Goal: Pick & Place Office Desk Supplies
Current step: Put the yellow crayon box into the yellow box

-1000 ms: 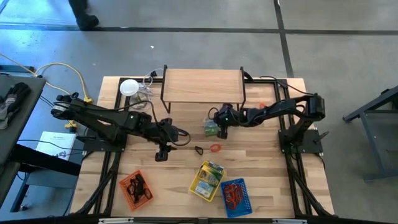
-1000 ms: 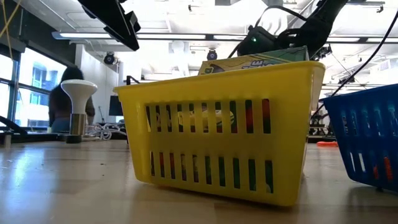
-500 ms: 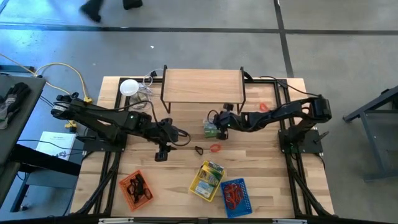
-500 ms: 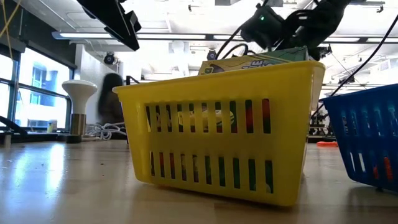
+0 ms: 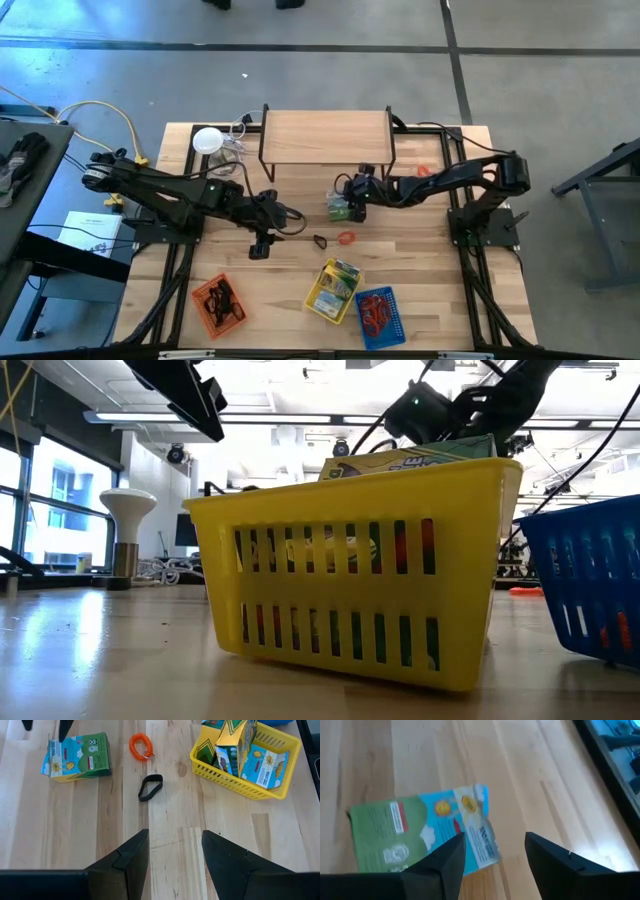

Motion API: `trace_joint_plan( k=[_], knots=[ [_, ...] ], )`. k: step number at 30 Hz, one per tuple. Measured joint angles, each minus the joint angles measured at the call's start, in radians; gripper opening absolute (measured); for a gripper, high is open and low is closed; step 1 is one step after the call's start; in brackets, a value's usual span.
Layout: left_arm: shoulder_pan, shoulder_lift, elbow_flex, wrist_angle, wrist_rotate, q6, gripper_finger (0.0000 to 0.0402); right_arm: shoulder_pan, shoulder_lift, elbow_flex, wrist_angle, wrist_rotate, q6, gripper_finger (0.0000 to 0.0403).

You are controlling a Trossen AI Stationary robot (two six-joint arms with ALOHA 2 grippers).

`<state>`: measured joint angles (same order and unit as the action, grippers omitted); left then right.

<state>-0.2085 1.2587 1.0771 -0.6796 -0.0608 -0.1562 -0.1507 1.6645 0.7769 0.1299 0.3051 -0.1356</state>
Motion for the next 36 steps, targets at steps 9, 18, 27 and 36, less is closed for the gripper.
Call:
trace_joint_plan(
  k=[9, 18, 27, 36],
  knots=[
    [0.000, 0.000, 0.000, 0.000, 0.000, 0.002, 0.0177, -0.003, 0.063, 0.000, 0.043, 0.020, -0.027, 0.0188],
    [0.000, 0.000, 0.000, 0.000, 0.000, 0.002, 0.0177, -0.047, 0.063, 0.000, 0.038, -0.079, 0.023, 0.0147],
    [0.000, 0.000, 0.000, 0.000, 0.000, 0.001, 0.0177, -0.054, 0.063, 0.000, 0.013, -0.081, 0.030, 0.0033],
    [0.000, 0.000, 0.000, 0.000, 0.000, 0.006, 0.0177, -0.034, 0.063, 0.001, -0.006, -0.097, 0.057, 0.0002]
  ],
)
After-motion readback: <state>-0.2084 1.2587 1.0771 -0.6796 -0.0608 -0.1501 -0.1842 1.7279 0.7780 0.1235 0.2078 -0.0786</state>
